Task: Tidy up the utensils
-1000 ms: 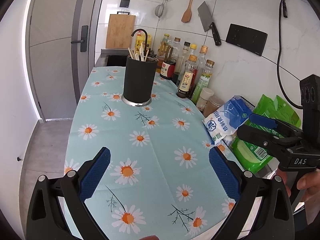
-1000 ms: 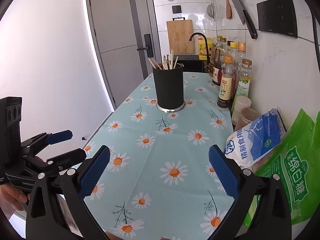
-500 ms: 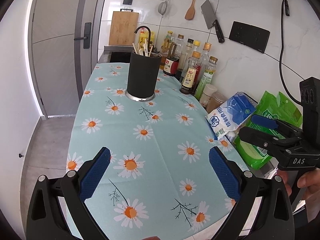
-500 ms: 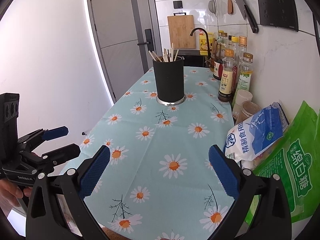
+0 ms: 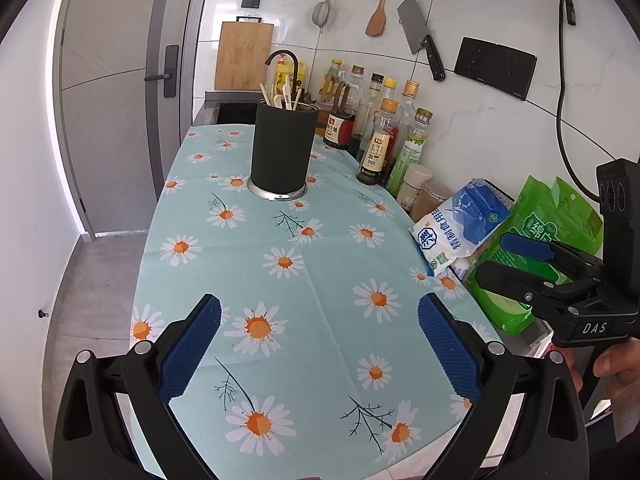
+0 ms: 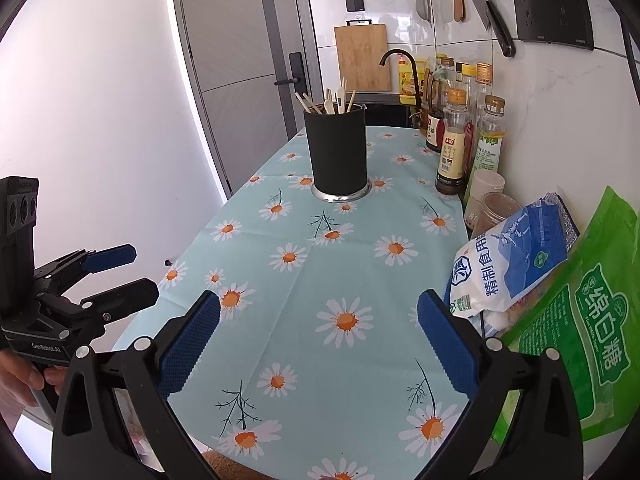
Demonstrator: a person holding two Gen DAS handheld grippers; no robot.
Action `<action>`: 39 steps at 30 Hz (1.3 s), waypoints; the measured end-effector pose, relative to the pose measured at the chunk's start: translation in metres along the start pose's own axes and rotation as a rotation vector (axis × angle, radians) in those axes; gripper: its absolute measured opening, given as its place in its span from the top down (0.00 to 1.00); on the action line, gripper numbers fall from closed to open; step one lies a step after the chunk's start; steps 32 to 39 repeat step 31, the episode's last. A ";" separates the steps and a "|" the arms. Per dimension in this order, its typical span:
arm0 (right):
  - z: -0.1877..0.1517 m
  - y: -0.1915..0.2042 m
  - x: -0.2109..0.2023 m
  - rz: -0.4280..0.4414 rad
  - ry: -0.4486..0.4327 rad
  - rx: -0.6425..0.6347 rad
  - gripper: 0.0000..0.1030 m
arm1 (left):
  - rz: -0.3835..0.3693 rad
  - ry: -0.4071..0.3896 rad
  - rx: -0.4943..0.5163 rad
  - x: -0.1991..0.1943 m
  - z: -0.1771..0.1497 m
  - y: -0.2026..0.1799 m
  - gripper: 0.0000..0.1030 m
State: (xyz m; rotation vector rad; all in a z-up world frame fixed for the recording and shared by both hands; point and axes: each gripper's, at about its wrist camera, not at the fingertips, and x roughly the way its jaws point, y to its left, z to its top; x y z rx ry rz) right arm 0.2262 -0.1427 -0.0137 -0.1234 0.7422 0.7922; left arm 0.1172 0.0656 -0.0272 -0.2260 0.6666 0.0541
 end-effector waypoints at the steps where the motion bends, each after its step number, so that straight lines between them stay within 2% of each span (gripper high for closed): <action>1: 0.000 0.000 0.000 0.000 -0.003 -0.001 0.05 | -0.002 -0.001 0.002 0.000 0.000 0.000 0.06; 39: -0.001 0.000 -0.005 0.006 0.002 -0.010 0.05 | -0.026 0.019 0.013 0.002 0.000 -0.014 0.06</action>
